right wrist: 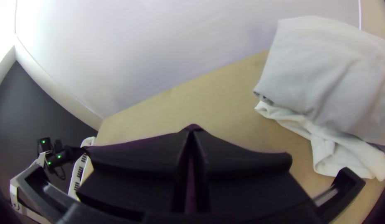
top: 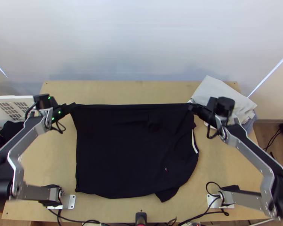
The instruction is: Fold the t-shirt
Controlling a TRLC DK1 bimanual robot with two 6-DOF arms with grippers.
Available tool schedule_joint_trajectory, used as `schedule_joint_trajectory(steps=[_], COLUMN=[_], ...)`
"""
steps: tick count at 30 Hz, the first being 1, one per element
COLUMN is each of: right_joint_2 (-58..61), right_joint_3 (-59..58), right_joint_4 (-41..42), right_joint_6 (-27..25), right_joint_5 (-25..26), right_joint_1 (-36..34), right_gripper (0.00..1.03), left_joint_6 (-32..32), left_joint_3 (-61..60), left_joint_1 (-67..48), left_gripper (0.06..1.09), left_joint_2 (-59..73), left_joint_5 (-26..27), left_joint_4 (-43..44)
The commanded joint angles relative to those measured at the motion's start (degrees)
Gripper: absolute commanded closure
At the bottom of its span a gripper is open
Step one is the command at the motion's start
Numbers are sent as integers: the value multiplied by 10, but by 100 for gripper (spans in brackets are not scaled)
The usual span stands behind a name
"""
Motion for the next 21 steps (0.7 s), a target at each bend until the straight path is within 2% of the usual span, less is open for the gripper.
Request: schedule_joint_trajectory(steps=[1,6,13,21], right_joint_2=[131,192,279,365], right_joint_3=[75,124,215,318], right_joint_4=[3,-5,-64,-107], right_joint_6=[-13,-12,-12,-21], right_joint_5=[-5,15,55,73], right_joint_1=[-16,-12,-10,-4], right_gripper=[100,100,100,100], left_joint_6=[3,2,0,4], left_joint_3=[82,137,239,330], left_joint_1=[0,-3,5,2], left_gripper=[105,105,105,105], left_joint_2=[126,187,285,351], left_joint_5=[-2,-5,-12,-13], left_joint_4=[-10,-23,-89,-129])
